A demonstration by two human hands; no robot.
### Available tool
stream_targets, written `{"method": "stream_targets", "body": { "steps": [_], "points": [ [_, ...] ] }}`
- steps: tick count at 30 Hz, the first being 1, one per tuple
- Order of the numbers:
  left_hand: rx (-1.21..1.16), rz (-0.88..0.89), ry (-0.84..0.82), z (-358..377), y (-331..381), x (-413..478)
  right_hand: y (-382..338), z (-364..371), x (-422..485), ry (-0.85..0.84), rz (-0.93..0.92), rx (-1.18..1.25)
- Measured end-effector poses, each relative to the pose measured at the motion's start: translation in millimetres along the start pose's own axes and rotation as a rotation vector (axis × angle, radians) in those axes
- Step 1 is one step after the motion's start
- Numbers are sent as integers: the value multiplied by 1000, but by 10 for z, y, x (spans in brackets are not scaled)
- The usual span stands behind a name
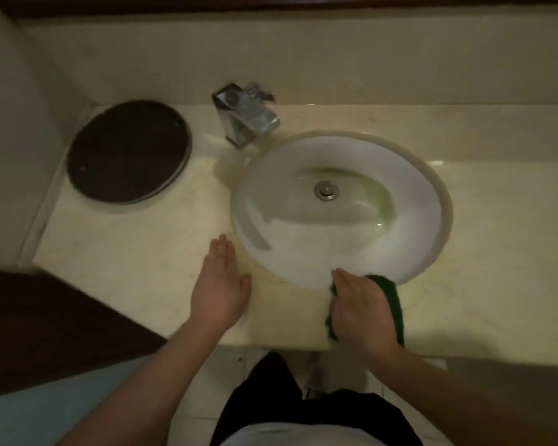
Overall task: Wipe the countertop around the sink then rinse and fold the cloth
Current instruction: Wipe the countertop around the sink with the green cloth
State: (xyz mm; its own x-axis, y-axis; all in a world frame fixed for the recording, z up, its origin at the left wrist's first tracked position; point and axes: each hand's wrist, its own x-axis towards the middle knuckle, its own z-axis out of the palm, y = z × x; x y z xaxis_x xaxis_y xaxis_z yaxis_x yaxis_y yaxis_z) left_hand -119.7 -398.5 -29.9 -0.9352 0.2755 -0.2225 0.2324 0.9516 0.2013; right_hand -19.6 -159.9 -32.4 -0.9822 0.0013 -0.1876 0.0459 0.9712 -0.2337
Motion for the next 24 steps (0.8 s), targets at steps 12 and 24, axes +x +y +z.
{"method": "stream_targets", "body": {
  "steps": [12,24],
  "points": [
    [-113,319,-62,103,603,-352,-497,17,433,150,154,261],
    [92,-289,128,-254,-1660,-52,-1529,283,774,113,81,129]
  ]
}}
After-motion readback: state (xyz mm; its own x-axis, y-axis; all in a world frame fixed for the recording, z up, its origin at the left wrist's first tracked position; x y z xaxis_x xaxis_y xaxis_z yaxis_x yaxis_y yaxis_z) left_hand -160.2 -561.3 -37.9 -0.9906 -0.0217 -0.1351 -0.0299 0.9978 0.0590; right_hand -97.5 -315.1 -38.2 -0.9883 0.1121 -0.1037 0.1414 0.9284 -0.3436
